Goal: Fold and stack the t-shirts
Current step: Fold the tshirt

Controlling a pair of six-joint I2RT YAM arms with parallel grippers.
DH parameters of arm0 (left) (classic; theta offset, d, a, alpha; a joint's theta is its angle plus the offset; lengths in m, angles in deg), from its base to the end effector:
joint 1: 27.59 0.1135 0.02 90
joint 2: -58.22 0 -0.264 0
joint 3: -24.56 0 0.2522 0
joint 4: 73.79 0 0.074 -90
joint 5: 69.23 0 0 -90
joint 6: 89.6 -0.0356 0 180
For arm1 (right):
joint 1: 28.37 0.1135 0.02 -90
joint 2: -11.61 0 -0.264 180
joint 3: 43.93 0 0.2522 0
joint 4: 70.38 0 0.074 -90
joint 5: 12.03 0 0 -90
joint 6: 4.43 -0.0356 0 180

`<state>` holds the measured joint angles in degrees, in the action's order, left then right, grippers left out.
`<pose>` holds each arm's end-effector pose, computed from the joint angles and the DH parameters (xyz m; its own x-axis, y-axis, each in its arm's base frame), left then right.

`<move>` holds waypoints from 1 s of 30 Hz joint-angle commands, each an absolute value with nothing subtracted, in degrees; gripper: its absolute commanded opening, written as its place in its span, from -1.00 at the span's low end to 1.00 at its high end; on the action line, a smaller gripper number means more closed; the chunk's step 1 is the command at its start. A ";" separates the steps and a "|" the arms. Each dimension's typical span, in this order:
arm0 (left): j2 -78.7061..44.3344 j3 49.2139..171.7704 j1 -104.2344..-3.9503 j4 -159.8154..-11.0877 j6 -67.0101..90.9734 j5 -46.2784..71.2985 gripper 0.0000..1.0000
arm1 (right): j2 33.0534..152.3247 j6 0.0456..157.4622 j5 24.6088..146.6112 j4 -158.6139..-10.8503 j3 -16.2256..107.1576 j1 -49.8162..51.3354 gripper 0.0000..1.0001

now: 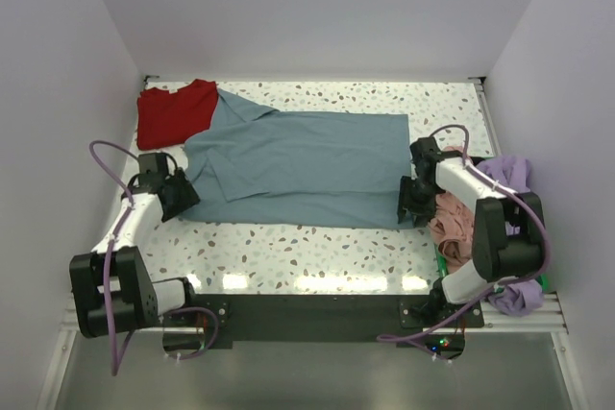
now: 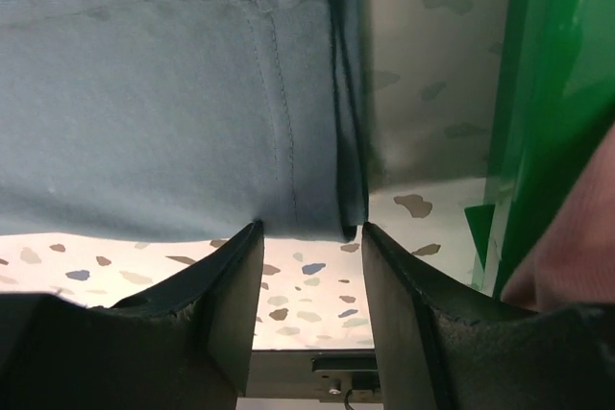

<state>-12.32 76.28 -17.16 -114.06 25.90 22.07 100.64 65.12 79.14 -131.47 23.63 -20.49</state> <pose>0.2232 0.0419 0.1870 -0.6787 -0.5626 -0.4720 -0.5370 0.8187 -0.2036 0.2618 0.0370 0.1765 -0.9691 0.2185 -0.1143 0.2123 0.9751 0.0642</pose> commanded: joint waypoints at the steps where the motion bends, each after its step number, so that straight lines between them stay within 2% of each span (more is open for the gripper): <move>1: -14.72 75.85 -16.69 -111.64 26.07 22.53 0.26 | 101.61 64.65 78.94 -128.96 23.36 -20.11 -0.03; 13: -20.61 76.29 -16.69 -111.46 25.89 24.81 0.04 | 104.77 64.30 76.65 -127.29 22.22 -20.10 -0.11; 15: -21.23 76.47 -16.69 -111.29 25.71 25.08 -0.05 | 105.12 64.21 76.48 -126.85 21.87 -20.11 -0.17; 16: -21.93 76.55 -16.69 -111.02 25.63 25.34 -0.20 | 105.47 64.21 76.56 -126.50 21.43 -20.11 -0.18; 17: -22.46 76.82 -16.69 -111.02 25.54 25.43 -0.30 | 105.65 64.21 76.48 -126.41 21.34 -20.11 -0.23; 18: -23.42 76.91 -16.69 -110.85 25.19 25.52 -0.50 | 105.83 64.12 76.30 -126.41 21.25 -20.11 -0.25; 24: -28.78 79.36 -16.70 -110.58 23.17 27.36 -0.97 | 105.74 64.74 74.20 -127.46 20.90 -20.02 -0.63; 27: -29.76 80.51 -16.69 -111.11 22.55 28.94 -1.00 | 105.30 65.00 74.01 -128.61 21.25 -20.10 -0.84; 30: -29.23 81.12 -16.61 -111.46 22.46 29.73 -1.00 | 104.69 64.83 74.36 -129.84 21.34 -20.02 -0.95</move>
